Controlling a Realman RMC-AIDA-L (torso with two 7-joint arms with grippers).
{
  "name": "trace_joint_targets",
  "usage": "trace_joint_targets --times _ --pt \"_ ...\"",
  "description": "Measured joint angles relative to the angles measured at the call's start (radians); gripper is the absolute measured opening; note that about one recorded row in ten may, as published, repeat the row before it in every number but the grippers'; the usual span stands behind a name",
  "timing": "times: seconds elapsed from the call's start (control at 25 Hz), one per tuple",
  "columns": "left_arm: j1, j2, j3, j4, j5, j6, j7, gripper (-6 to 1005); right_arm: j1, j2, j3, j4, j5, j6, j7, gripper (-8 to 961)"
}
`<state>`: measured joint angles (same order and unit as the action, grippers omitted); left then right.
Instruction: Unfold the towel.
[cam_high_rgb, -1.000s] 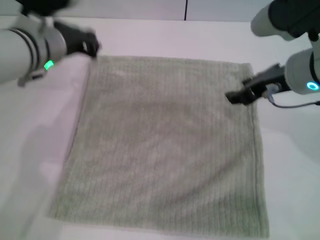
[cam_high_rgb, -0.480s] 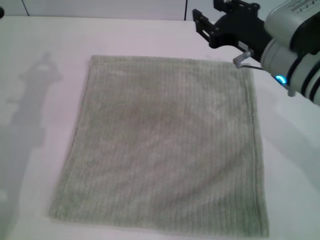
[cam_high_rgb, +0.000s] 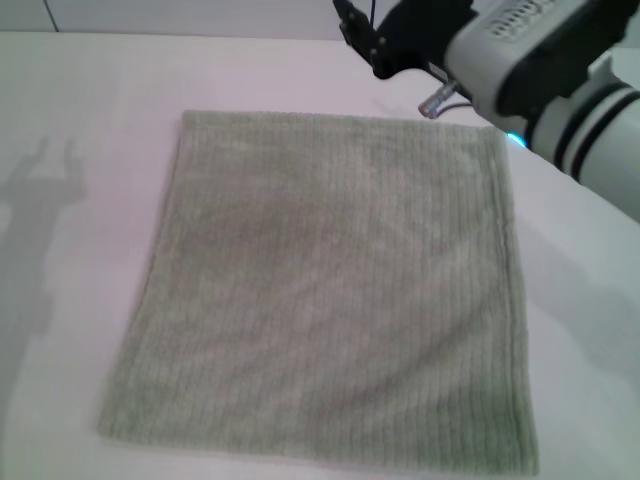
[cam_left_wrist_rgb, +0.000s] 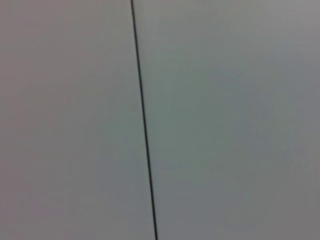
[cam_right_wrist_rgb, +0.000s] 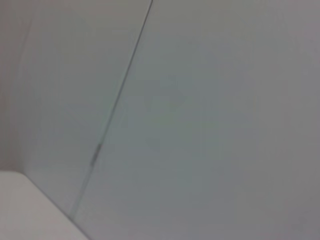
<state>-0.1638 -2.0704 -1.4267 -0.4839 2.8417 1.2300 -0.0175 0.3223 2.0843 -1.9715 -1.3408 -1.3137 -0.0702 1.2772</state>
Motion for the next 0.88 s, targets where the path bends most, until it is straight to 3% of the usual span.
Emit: trace_joint_targets --times 0.16,0.24,0.28,0.32,0.44,0.48,0.52,0.68,0.72,0.88 --pt "0.004 0.001 -0.001 0.020 -0.001 0.003 -0.005 208 0.006 0.001 -0.074 -0.011 -0.128 0.137 0.022 487" --pt "0.003 0.001 -0.002 0.031 -0.002 0.002 -0.005 314 0.003 0.003 -0.141 -0.005 -0.246 0.253 0.070 488" --pt "0.003 0.001 -0.002 0.031 -0.002 0.002 -0.005 367 0.012 0.003 -0.220 0.041 -0.406 0.402 0.176 488" --pt "-0.002 0.001 -0.002 0.039 -0.002 0.001 -0.005 420 0.012 0.003 -0.220 0.041 -0.406 0.402 0.176 488" --pt "-0.011 0.001 -0.003 0.051 -0.002 -0.001 -0.005 532 0.037 0.002 -0.350 0.196 -0.706 0.711 0.453 489" --pt "-0.013 0.001 -0.003 0.053 -0.002 -0.001 -0.005 561 0.047 0.002 -0.408 0.315 -0.848 0.894 0.655 489" --pt "-0.013 0.001 -0.003 0.053 -0.002 0.002 -0.005 590 0.047 0.002 -0.408 0.315 -0.848 0.894 0.655 490" --pt "-0.014 0.001 -0.003 0.054 -0.003 0.002 -0.006 711 0.055 0.001 -0.440 0.629 -0.998 1.255 1.241 491" --pt "-0.014 0.001 -0.003 0.054 -0.003 0.002 -0.006 742 0.055 0.001 -0.440 0.629 -0.998 1.255 1.241 491" --pt "-0.017 0.001 -0.003 0.067 -0.002 -0.002 -0.006 867 0.019 0.001 -0.420 0.850 -0.982 1.438 1.635 492"
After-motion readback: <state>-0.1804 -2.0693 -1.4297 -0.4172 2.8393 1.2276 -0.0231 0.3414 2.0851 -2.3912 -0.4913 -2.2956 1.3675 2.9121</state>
